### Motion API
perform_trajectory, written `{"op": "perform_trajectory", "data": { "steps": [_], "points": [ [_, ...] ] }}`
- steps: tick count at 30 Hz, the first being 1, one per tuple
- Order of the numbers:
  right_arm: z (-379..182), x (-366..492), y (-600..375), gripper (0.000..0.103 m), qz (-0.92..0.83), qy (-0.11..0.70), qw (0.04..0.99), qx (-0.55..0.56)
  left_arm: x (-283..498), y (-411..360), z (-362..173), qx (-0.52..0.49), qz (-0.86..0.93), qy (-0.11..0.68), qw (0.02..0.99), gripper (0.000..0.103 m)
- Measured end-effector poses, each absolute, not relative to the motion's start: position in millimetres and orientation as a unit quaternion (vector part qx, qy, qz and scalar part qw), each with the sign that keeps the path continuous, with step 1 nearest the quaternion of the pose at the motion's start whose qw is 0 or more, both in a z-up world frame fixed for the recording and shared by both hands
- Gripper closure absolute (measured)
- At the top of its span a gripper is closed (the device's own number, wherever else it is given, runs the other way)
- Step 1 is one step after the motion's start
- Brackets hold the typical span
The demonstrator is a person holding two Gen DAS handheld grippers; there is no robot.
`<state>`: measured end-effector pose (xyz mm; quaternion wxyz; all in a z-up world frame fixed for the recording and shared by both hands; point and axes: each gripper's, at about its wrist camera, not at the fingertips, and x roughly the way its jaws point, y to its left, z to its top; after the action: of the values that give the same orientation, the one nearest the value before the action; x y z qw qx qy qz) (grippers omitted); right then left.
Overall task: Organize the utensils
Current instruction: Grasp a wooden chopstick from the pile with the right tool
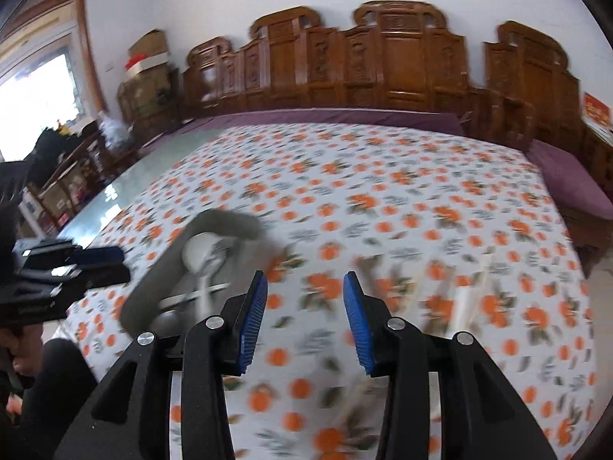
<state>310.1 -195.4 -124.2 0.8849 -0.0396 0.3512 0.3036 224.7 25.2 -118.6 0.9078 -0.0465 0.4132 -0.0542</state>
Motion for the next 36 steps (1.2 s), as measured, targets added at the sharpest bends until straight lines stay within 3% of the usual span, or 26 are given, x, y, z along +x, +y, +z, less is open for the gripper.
{"op": "perform_trajectory", "data": {
  "steps": [4, 24, 36],
  "points": [
    [-126.6, 327.7, -231.4, 0.064, 0.273, 0.352, 0.895, -0.028, 231.6, 5.2, -119.6, -0.043, -0.066, 0.411, 0.908, 0.053],
    [-203.6, 370.7, -283.9, 0.069, 0.229, 0.423, 0.877, -0.007, 275.9, -79.5, -167.2, -0.019, -0.118, 0.448, 0.886, 0.053],
    [-228.5, 382.8, -291.1, 0.094, 0.216, 0.469, 0.856, 0.037, 291.2, -105.3, -178.9, -0.013, -0.115, 0.456, 0.882, 0.053]
  ]
}}
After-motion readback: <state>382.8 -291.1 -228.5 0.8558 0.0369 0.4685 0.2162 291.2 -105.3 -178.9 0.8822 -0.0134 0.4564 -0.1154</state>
